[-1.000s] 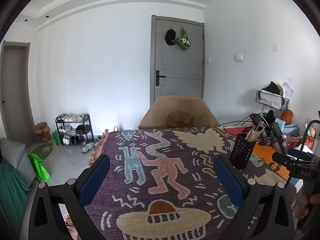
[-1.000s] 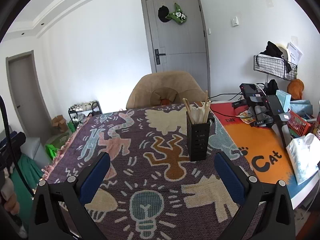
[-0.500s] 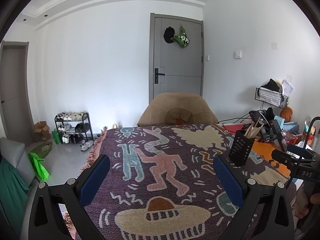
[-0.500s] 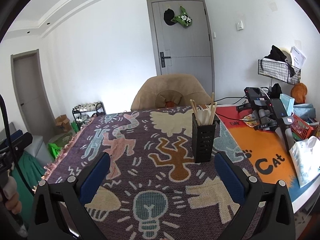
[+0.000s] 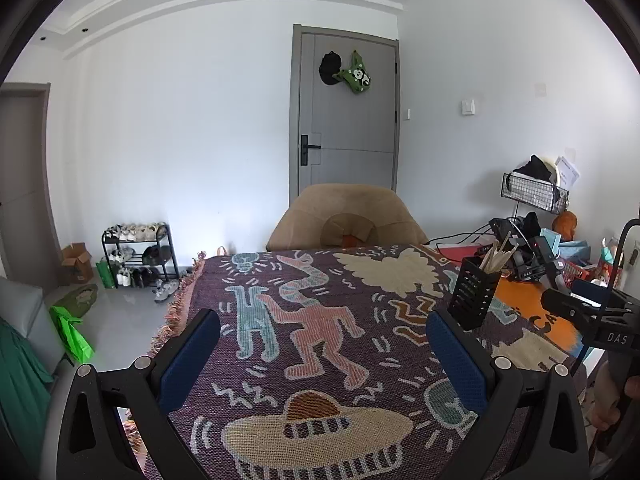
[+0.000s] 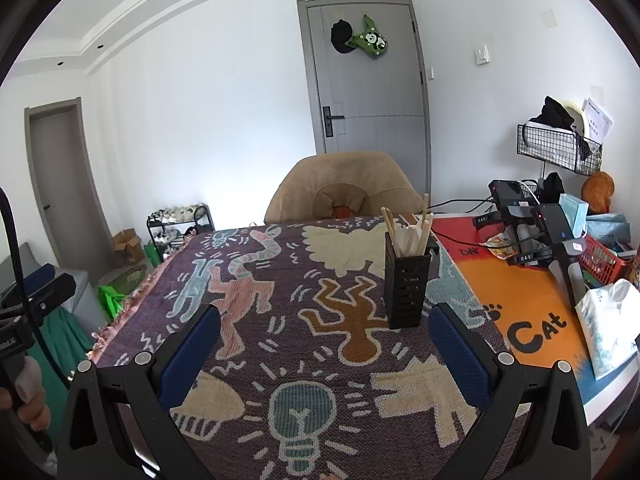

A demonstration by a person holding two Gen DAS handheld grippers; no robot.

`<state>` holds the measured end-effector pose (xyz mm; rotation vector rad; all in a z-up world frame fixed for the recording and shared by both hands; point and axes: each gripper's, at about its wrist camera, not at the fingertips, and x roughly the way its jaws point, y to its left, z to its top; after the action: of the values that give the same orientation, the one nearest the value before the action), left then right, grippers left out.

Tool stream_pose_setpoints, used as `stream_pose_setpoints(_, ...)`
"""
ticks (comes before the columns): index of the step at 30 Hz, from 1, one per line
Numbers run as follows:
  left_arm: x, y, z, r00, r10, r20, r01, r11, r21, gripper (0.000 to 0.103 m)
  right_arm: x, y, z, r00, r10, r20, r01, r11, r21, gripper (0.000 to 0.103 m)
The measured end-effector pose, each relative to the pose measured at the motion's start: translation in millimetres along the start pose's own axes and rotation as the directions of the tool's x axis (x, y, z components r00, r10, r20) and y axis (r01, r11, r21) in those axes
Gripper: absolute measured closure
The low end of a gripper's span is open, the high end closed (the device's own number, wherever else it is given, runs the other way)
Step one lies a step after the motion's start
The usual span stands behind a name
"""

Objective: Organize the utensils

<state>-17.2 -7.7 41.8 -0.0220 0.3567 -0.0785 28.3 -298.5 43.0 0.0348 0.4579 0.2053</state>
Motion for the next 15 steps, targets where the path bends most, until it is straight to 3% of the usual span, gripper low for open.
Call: stream_pose_setpoints(15, -2.0, -0.3, -1.3, 1.000, 0.004, 0.000, -0.004, 1.000, -0.005, 0.000, -5.2, 2.1, 1.9, 1.000, -0.011, 0.011, 0.011, 1.000, -0.008, 0.000)
